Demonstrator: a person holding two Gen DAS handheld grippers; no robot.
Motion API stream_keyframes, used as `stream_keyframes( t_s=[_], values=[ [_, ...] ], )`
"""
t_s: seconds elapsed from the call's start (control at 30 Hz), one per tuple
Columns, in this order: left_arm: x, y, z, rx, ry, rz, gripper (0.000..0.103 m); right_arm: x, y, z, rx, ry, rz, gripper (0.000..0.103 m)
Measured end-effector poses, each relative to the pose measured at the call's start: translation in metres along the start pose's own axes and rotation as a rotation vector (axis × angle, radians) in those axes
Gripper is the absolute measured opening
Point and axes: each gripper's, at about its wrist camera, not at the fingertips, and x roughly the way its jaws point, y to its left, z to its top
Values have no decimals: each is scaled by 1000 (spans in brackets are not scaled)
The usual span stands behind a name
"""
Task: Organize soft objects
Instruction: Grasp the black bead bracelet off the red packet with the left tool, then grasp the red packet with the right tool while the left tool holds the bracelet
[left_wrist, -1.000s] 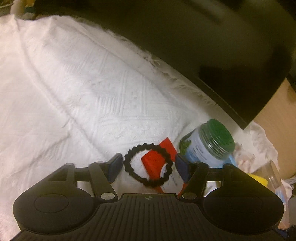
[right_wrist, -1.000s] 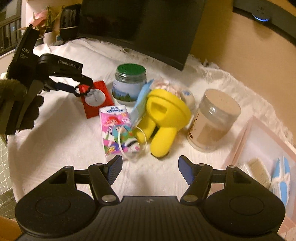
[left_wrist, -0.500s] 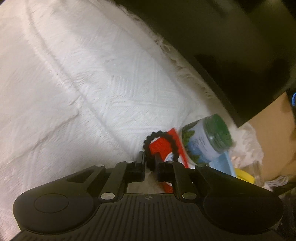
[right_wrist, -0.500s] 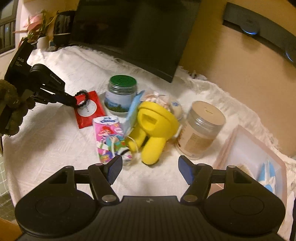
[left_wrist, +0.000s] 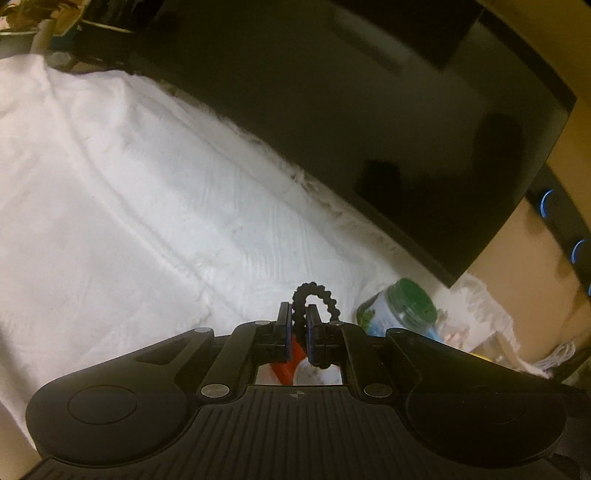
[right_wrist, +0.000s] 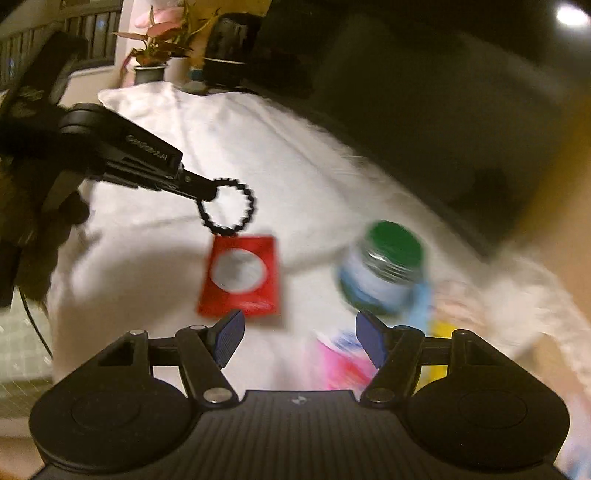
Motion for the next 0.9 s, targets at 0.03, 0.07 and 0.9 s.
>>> stream_keyframes(
  t_s=[0.03, 0.07, 0.9],
  values=[
    [-2, 3, 1, 3, -5, -1, 9, 8, 3, 6, 15, 2, 27, 68],
    [-3, 6, 1, 3, -5, -2, 9, 17, 8, 10, 22, 3, 58, 68],
    [-8, 39, -3, -21, -19, 75, 9, 99, 45, 28, -187, 67, 81, 70]
  ],
)
